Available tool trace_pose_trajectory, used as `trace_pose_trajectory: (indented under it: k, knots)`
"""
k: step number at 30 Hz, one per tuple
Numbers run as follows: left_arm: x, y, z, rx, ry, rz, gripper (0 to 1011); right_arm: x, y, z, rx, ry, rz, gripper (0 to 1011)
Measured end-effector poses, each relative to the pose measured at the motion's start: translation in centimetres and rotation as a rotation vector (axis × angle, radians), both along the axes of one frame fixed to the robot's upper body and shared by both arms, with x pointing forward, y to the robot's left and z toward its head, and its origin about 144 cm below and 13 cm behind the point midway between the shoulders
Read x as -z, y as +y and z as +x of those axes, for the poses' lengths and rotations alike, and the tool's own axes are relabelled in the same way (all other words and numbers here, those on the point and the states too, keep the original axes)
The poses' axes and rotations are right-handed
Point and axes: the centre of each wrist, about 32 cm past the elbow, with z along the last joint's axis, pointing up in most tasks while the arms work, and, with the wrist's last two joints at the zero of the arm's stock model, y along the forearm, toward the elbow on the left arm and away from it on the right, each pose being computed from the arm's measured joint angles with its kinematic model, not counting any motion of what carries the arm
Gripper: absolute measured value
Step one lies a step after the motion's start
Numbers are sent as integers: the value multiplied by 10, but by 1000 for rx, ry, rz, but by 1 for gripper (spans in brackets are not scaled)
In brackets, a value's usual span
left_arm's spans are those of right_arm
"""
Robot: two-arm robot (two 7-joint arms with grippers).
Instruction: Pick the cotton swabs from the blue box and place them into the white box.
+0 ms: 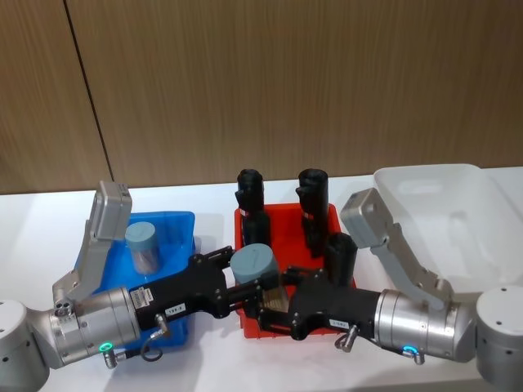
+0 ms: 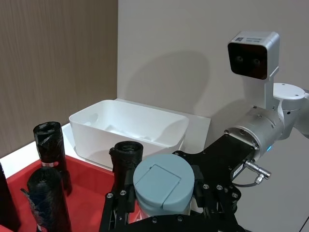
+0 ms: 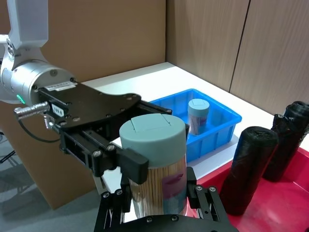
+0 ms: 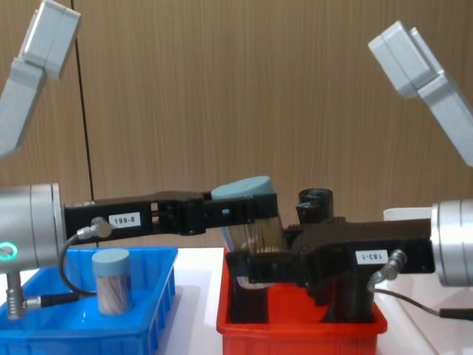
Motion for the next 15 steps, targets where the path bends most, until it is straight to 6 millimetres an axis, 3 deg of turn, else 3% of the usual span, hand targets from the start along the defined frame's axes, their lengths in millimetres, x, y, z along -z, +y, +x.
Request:
trace_pose_trajectory:
  k: [12,15]
  knots:
    - [0,0,0,0,0,2,993,-3,-6,-2,3,-11,20,636]
    - [0,0,0,0,0,2,1004,-4,-10,-4,14,-17,26,636]
